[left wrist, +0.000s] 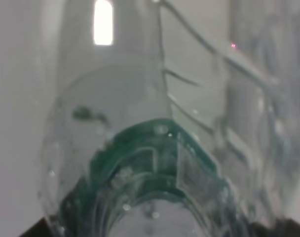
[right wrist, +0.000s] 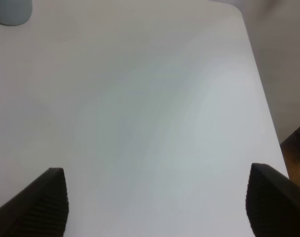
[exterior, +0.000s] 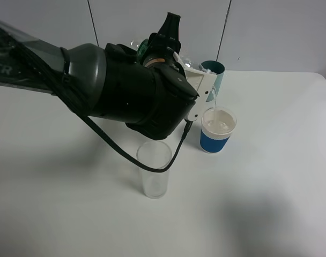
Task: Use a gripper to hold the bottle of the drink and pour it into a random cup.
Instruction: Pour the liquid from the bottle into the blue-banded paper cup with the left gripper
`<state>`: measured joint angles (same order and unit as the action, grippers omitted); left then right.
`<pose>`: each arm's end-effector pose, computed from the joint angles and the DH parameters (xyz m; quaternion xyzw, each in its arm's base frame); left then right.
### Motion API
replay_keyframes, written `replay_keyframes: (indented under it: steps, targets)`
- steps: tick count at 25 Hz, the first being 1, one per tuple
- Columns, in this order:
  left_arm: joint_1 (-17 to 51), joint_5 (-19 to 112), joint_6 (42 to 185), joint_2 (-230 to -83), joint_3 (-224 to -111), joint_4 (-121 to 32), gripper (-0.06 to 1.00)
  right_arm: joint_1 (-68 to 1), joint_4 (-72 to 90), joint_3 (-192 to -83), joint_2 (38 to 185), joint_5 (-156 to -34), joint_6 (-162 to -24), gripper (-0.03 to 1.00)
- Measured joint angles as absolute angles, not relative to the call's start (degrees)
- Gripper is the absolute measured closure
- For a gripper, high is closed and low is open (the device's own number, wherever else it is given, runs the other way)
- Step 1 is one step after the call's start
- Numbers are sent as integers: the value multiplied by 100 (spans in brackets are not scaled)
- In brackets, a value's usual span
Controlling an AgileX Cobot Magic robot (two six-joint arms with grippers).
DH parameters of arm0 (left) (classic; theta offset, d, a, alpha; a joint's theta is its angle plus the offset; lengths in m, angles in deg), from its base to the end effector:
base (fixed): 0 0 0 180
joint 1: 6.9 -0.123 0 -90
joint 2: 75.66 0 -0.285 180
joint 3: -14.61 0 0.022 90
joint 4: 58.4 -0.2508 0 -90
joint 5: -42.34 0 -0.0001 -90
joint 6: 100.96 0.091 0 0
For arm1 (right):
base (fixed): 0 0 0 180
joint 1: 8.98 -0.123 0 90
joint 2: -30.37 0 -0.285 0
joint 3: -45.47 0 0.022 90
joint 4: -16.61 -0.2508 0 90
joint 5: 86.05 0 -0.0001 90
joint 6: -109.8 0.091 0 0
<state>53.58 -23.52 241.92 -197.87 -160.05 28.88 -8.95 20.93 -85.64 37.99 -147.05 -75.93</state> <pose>0.2673 -0.3039 0.2091 0.5980 0.4998 0.5347 0.3265 -0.0049 -0.0060 0.2756 -0.0410 0.8534 -0.0637 0.5158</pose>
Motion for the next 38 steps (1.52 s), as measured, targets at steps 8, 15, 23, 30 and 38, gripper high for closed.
replay_keyframes:
  steps: [8,15,23,30,38]
  targets:
    - [5358,-2364,24192,-19787,-16005,2872,48,-895,2093,-8564,3799,-14705,-7593,23]
    - [5358,-2387,24192,-19787,-16005,2845,48,-895,2093,-8564,3799,-14705,-7593,23]
    - [5358,-2387,24196,-19787,-16005,2829,48,-895,2093,-8564,3799,-14705,-7593,23]
    - [5358,-2387,24316,-19787,-16005,2699,48,-895,2093,-8564,3799,-14705,-7593,23]
    - [5358,-2387,24472,-19787,-16005,2698,48,-895,2093,-8564,3799,-14705,-7593,23]
